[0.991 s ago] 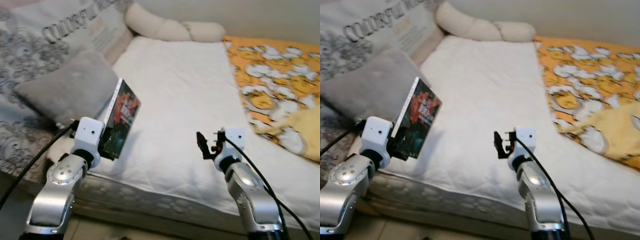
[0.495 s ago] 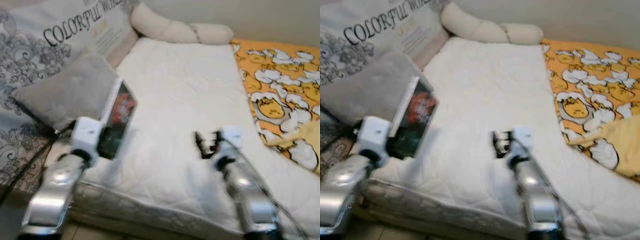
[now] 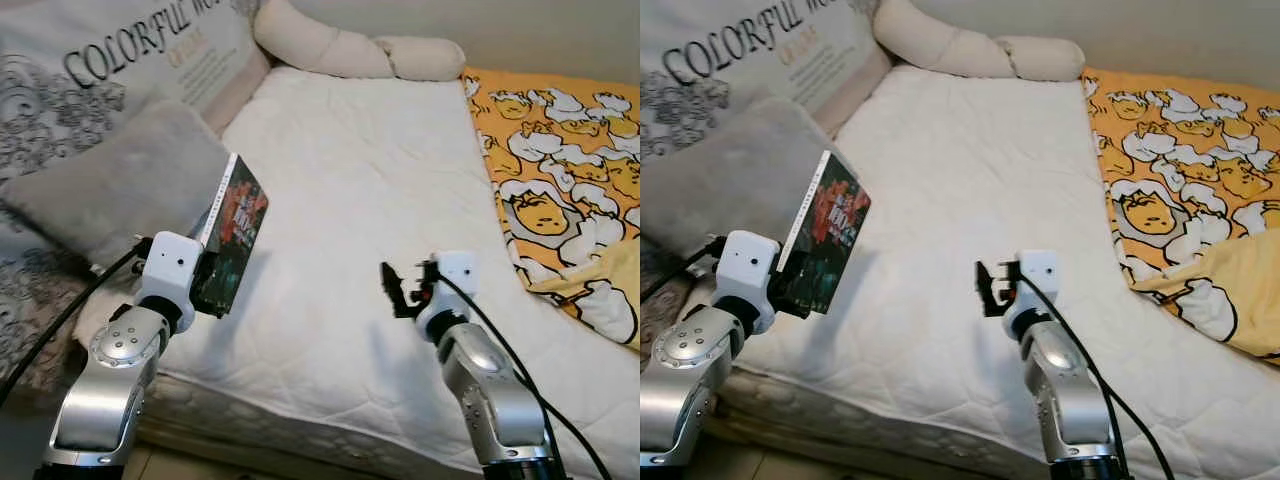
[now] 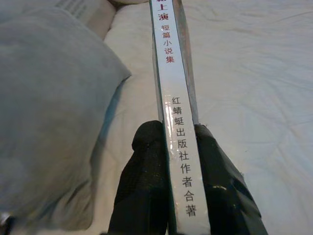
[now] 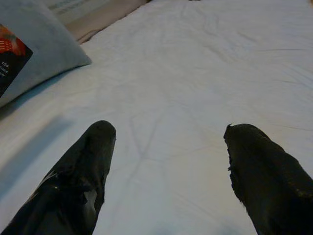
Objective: Clean up the room
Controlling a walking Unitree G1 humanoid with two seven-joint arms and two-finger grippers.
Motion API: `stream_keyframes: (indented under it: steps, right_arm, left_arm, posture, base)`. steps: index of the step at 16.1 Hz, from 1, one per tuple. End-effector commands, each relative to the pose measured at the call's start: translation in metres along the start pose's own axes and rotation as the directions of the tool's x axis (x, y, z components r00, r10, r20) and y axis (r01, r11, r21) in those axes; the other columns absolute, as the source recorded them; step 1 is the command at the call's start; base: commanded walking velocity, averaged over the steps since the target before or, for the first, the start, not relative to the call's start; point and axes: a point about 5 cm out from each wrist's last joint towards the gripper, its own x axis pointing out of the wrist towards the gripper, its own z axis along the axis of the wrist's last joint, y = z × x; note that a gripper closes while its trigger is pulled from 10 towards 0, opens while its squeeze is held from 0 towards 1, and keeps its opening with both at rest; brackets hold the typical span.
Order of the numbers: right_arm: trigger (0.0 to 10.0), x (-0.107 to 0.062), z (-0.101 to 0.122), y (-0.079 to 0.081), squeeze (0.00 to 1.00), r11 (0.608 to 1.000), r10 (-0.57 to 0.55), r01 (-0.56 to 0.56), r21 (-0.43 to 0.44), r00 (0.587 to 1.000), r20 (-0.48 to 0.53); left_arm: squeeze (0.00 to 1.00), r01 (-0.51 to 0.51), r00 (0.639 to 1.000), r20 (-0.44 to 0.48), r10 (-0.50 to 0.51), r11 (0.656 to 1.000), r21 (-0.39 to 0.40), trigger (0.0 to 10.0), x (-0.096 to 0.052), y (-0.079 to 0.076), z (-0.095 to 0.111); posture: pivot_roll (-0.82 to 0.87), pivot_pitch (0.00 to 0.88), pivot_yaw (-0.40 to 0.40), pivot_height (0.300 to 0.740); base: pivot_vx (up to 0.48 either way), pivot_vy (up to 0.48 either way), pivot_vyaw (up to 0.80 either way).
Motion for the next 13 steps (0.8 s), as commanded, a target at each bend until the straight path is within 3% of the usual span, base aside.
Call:
stream_keyframes:
  steps: [1, 13]
  right_arm:
    - [10.0, 0.0012, 0.0014, -0.0009, 0.00, 1.000, -0.002, 0.002, -0.002, 1.000, 0.000]
    - [10.0, 0.0005, -0.0009, 0.0003, 0.00, 1.000, -0.004, 0.004, 0.006, 1.000, -0.001]
  left_arm:
    - [0.00, -0.020, 0.999, 0.048, 0.018, 1.000, 0.022, 10.0, -0.0009, 0.0044, 0.0105]
    - [0.00, -0.010, 0.999, 0.050, 0.009, 1.000, 0.024, 10.0, -0.0019, 0.0022, 0.0102]
  posture:
    - [0.04, 0.000, -0.003, 0.740]
    - [0.05, 0.000, 0.001, 0.740]
  base:
    - [0.000, 0.000, 0.00]
    - [0.000, 0.000, 0.00]
